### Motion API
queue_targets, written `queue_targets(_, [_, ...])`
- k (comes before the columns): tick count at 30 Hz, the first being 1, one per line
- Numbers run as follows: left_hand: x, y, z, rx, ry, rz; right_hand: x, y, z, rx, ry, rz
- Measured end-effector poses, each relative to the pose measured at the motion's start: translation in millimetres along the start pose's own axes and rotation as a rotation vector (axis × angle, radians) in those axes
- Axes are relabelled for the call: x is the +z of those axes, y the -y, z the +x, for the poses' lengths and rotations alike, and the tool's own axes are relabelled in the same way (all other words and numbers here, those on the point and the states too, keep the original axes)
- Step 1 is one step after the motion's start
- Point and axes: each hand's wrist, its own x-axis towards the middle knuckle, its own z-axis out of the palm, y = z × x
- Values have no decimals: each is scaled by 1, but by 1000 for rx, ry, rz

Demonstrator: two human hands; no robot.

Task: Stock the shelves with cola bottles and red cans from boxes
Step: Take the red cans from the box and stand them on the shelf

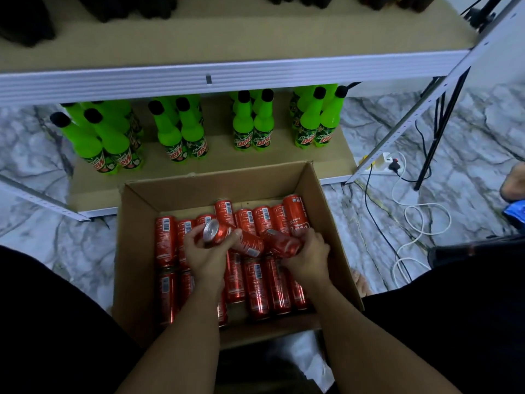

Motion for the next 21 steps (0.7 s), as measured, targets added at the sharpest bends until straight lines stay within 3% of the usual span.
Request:
queue_targets(4, [15, -17, 7, -4, 210, -73, -15, 23, 11, 60, 81, 661])
queue_targets(9, [37, -60, -6, 75, 390, 0, -31, 58, 27, 125, 217, 1114])
queue_targets(14, [57, -159, -43, 241, 490, 75, -97, 141, 18, -47, 334, 1218])
queue_targets(21, [84, -350, -153, 416, 604, 5, -259, 284, -46, -292, 331, 1108])
